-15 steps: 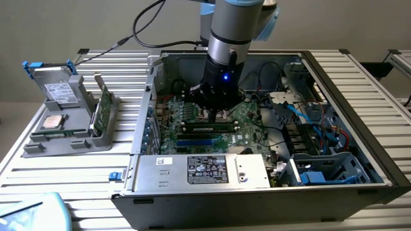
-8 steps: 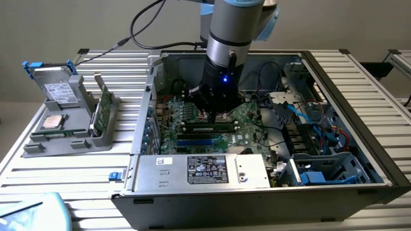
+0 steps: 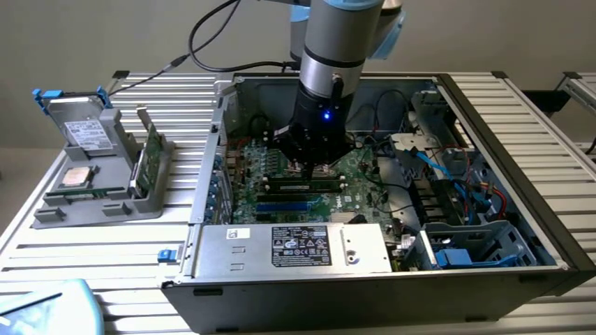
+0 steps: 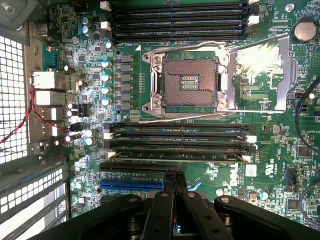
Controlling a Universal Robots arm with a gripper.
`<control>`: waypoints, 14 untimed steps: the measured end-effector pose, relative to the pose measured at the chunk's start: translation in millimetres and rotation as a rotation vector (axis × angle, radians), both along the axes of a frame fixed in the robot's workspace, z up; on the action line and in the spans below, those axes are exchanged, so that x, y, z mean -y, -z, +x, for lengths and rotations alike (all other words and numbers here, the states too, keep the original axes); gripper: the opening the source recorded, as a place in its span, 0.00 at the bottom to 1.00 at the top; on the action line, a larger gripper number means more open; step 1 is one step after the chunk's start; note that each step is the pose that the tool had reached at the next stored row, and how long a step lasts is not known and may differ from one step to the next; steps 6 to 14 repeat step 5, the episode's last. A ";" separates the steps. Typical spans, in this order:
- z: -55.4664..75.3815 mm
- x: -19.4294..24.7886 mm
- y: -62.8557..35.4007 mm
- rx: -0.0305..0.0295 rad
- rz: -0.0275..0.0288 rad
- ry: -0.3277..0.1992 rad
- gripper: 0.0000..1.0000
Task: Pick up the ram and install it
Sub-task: 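Press down the ram until it locks into place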
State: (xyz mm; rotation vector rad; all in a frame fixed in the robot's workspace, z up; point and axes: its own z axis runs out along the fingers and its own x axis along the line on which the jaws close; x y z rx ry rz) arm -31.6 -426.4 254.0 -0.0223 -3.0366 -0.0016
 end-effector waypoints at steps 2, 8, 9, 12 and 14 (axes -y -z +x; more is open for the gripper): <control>0.0 0.0 0.0 0.0000 0.0000 0.000 0.11; 0.0 0.0 0.0 0.0000 0.0000 0.000 0.11; 0.0 0.0 0.0 0.0000 0.0000 0.000 0.11; 0.0 0.0 0.0 0.0000 0.0000 0.000 0.11; 0.0 0.0 0.0 0.0000 0.0000 0.000 0.11</control>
